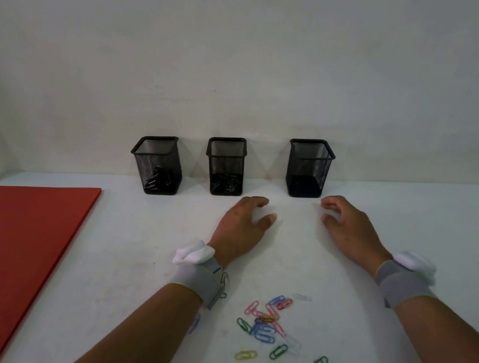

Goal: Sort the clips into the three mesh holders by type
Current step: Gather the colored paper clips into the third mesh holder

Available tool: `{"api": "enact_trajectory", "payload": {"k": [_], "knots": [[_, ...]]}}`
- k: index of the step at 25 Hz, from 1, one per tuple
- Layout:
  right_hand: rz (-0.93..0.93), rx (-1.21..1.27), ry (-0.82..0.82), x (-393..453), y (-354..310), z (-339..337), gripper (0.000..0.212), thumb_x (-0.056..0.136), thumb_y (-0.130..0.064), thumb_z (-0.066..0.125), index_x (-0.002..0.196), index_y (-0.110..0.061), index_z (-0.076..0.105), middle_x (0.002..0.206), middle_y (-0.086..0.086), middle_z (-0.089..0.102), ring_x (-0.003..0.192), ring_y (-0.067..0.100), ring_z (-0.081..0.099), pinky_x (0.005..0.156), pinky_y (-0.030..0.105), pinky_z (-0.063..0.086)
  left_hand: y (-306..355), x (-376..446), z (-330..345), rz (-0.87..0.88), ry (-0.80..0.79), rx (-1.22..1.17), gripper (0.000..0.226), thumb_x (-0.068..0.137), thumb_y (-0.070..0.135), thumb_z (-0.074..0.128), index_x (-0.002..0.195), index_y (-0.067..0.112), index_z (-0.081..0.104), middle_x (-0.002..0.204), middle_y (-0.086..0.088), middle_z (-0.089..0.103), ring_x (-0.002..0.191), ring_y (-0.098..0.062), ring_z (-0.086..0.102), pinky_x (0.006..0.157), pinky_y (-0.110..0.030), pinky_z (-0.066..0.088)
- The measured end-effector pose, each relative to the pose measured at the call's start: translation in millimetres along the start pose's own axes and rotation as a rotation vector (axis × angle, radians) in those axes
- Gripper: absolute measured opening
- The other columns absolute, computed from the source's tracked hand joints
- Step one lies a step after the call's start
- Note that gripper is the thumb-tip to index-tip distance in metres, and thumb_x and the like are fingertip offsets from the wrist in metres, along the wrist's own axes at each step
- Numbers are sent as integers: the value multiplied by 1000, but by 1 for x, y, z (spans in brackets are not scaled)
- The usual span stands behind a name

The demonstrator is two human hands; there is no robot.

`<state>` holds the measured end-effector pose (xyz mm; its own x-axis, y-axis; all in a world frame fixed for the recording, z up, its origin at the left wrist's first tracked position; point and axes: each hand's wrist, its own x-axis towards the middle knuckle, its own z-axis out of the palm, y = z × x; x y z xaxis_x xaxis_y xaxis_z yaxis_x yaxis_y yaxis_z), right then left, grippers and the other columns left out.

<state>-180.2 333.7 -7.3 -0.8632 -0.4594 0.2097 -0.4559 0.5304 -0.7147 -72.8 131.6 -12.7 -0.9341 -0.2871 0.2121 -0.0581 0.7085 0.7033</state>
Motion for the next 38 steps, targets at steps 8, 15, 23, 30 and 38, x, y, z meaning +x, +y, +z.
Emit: {"api": "enact_trajectory", "payload": {"k": [8, 15, 23, 30, 38], "knots": [[179, 95, -79, 40, -8, 12, 79, 81, -38, 66, 148, -32, 26, 145, -3, 49, 134, 25, 44, 107, 33, 33, 24, 45, 27, -17, -126, 177, 66, 99, 47, 35, 153, 23, 6, 157, -6, 26, 143, -25, 23, 118, -38, 13], [129, 132, -79, 45, -13, 12, 65, 85, -28, 65, 143, -33, 36, 134, 0, 58, 125, 27, 52, 105, 37, 37, 23, 57, 27, -55, -172, 144, 61, 98, 46, 33, 152, 31, 7, 156, -5, 29, 144, -21, 24, 117, -42, 13], [2, 88, -178, -46, -24, 16, 79, 79, -43, 64, 149, -36, 28, 141, -1, 55, 129, 26, 50, 109, 43, 38, 16, -45, -18, -25, -372, 37, 61, 99, 49, 31, 149, 39, -2, 160, 9, 12, 147, -12, 9, 118, -37, -6], [-114, 6, -216, -114, -41, 21, 87, 73, -53, 61, 150, -42, 23, 142, -11, 53, 127, 20, 49, 110, 40, 36, 23, -124, -44, -51, -334, -30, 57, 99, 44, 36, 144, 45, 1, 157, 16, 17, 145, -9, 17, 120, -34, 6], [-231, -169, -116, -155, -47, 33, 65, 86, -50, 56, 145, -26, 42, 142, -8, 49, 132, 12, 40, 112, 28, 30, 12, -152, -39, -110, 12, 54, 53, 91, 45, 55, 137, 30, 34, 131, 10, 54, 115, -6, 49, 97, -20, 37]]}}
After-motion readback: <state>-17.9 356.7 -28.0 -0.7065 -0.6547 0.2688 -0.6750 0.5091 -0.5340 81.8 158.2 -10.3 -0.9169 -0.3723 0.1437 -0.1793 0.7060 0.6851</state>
